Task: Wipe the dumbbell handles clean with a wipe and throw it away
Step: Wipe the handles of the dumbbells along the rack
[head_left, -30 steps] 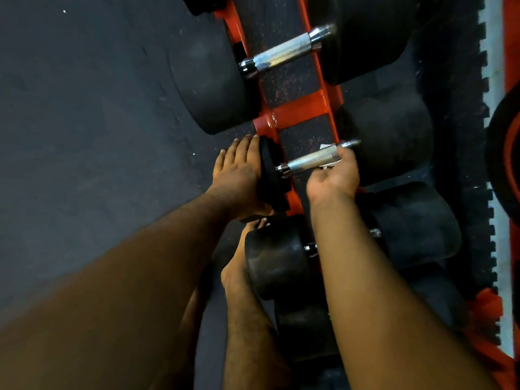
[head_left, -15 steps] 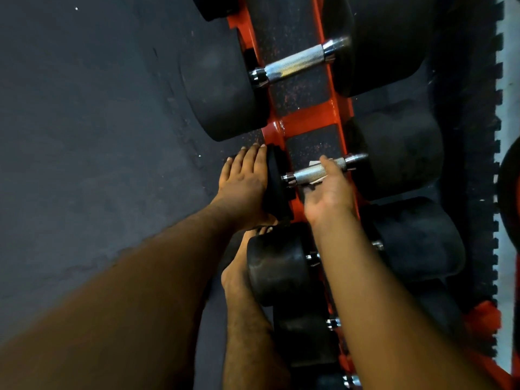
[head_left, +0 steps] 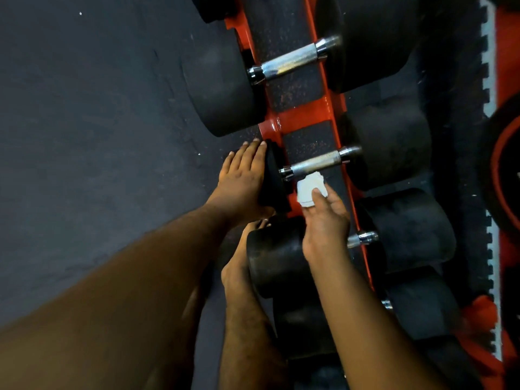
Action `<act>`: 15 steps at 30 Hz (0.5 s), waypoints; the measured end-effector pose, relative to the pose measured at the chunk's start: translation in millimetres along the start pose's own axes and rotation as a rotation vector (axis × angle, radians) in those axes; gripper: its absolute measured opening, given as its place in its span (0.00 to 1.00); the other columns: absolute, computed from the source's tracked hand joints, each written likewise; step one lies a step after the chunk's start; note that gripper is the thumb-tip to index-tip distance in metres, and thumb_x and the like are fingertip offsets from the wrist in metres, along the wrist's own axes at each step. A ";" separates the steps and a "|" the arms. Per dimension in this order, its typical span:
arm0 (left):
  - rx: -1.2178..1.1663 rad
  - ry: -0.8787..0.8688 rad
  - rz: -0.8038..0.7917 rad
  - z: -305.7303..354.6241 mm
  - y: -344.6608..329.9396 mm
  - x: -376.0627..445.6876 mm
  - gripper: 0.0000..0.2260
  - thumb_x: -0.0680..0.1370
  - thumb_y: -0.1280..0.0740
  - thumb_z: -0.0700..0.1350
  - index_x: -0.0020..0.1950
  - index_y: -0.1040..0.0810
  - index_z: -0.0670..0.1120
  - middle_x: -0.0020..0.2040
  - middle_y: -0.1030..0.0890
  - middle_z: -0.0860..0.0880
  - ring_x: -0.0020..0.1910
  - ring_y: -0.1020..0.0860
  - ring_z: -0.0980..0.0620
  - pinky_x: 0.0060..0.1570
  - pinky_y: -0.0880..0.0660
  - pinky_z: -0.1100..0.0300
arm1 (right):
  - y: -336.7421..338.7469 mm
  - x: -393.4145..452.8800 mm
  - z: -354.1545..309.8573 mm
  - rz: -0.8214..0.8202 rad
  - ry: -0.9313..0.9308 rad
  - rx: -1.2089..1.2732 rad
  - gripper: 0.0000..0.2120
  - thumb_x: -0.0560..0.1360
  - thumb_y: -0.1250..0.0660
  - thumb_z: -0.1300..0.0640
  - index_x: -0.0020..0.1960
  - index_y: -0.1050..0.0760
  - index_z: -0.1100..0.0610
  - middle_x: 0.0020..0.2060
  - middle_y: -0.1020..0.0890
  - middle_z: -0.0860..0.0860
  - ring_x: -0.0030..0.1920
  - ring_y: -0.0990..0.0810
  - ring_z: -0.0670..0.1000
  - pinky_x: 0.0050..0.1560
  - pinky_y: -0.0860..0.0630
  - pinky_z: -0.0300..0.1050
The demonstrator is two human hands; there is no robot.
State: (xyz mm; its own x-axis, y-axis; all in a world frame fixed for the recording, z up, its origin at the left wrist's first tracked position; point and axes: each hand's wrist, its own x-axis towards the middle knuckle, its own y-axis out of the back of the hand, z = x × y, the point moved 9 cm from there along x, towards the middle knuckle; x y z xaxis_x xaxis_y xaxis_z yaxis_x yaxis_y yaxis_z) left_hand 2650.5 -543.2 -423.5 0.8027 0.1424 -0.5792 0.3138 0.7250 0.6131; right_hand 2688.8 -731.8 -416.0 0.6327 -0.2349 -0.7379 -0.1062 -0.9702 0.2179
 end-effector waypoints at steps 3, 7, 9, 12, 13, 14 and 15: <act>0.014 -0.051 0.076 9.0 -8.1 -18.2 0.57 0.69 0.21 0.55 0.83 0.57 0.43 0.84 0.56 0.44 0.82 0.59 0.45 0.79 0.63 0.48 | 33.8 -3.9 -25.3 -0.107 0.360 -0.442 0.15 0.81 0.37 0.63 0.65 0.21 0.55 0.58 0.16 0.48 0.61 0.18 0.48 0.64 0.23 0.45; -0.041 -0.178 0.112 37.9 -39.7 -69.9 0.47 0.75 0.27 0.51 0.84 0.54 0.43 0.84 0.58 0.45 0.82 0.61 0.45 0.80 0.61 0.46 | 73.9 -21.7 -20.7 -0.222 0.750 -1.044 0.16 0.80 0.37 0.66 0.65 0.20 0.57 0.61 0.17 0.54 0.61 0.19 0.54 0.65 0.23 0.50; -0.049 -0.236 0.033 50.1 -69.0 -94.8 0.47 0.76 0.28 0.54 0.83 0.55 0.43 0.83 0.59 0.45 0.82 0.62 0.45 0.80 0.57 0.45 | 75.2 -25.9 1.9 -0.324 0.920 -1.398 0.18 0.77 0.38 0.69 0.65 0.20 0.60 0.62 0.18 0.58 0.63 0.20 0.58 0.68 0.26 0.57; 0.000 -0.155 -0.201 53.4 -122.5 -116.3 0.51 0.76 0.30 0.60 0.82 0.64 0.45 0.82 0.66 0.46 0.81 0.67 0.48 0.80 0.58 0.46 | 70.2 -17.9 45.0 -0.555 0.999 -1.823 0.23 0.75 0.38 0.66 0.70 0.25 0.60 0.69 0.23 0.59 0.71 0.26 0.58 0.74 0.38 0.60; 0.022 -0.108 -0.250 51.3 -135.2 -117.6 0.53 0.76 0.30 0.62 0.82 0.66 0.45 0.82 0.67 0.46 0.80 0.68 0.49 0.80 0.60 0.47 | 69.0 -14.0 54.8 -0.597 0.982 -1.937 0.25 0.76 0.39 0.65 0.74 0.29 0.60 0.72 0.27 0.58 0.75 0.31 0.58 0.77 0.44 0.60; 0.022 -0.075 -0.264 49.6 -139.2 -113.5 0.55 0.75 0.29 0.63 0.81 0.67 0.45 0.82 0.67 0.45 0.80 0.68 0.48 0.80 0.62 0.48 | 64.2 -9.3 57.3 -0.617 0.950 -2.016 0.27 0.78 0.41 0.64 0.76 0.34 0.59 0.75 0.31 0.57 0.78 0.37 0.57 0.78 0.49 0.60; 0.019 -0.027 -0.262 48.3 -151.3 -116.7 0.57 0.74 0.28 0.64 0.81 0.68 0.44 0.82 0.67 0.44 0.81 0.67 0.47 0.80 0.63 0.48 | 67.5 -5.6 68.2 -0.631 0.914 -2.064 0.28 0.78 0.44 0.64 0.78 0.37 0.59 0.77 0.34 0.56 0.79 0.41 0.56 0.79 0.53 0.60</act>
State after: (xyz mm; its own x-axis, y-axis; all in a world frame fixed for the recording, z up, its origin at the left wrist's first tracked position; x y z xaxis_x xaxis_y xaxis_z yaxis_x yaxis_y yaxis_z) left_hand 2533.8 -702.0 -422.7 0.7062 -0.0668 -0.7048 0.5218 0.7219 0.4545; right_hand 2625.8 -800.0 -440.7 0.3788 0.6002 -0.7045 0.4195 0.5671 0.7088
